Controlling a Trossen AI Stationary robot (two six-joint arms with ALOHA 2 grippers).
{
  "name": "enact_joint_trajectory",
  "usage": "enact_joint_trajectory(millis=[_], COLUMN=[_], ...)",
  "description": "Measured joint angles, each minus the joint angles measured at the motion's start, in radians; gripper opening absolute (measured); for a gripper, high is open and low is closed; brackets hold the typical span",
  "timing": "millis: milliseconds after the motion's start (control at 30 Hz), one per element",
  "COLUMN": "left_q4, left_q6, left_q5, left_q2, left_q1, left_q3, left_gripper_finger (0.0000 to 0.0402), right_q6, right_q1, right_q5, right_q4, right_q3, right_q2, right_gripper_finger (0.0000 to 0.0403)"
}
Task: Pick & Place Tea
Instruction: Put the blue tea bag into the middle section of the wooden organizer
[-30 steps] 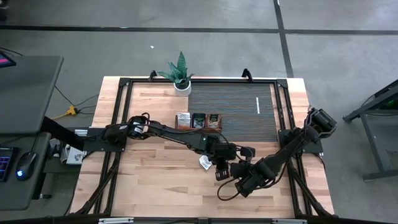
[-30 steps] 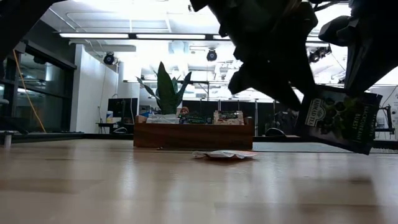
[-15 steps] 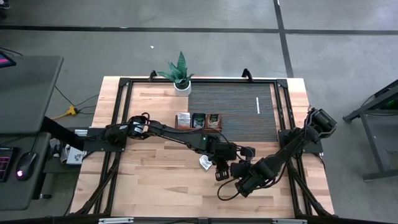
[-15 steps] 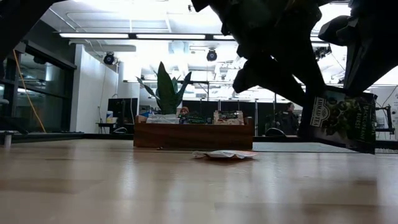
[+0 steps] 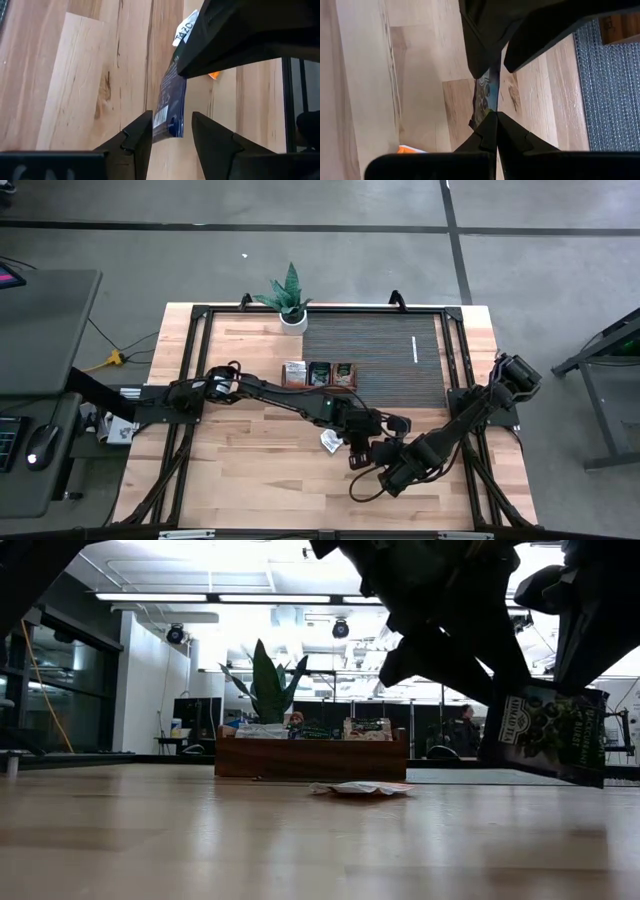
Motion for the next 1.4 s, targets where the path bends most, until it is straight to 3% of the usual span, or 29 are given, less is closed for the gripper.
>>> enact_joint_trajectory(millis=[367,733,1200,1400], left_q4=[0.007,0.006,0.012,0.006], left_q6=[0.008,0.015,0.015,0.008], left_q5=[0.002,0.043,0.054,0.066], left_q2=[0.000,0.000,0.027,0.048], left_q1=[0.000,0.000,0.000,-0.012], left_q3=[0.000,0.000,0.000,-0.002], left_gripper_finger=[0.0126,0.0008,0.0001,0.0000], right_q6=[0.024,0.027,0.049,0.076], right_q1=[0.000,0.000,0.000,0.000], right_q5=[-0.002,0.001,0.009,-0.004], right_q4=[0.003,0.003,0.007,-0.003], right_q3=[0.000,0.000,0.000,0.000], right_q2=[0.000,0.000,0.000,-0.022], right_gripper_finger=[0.0000,0.0000,0.0002,0.0033])
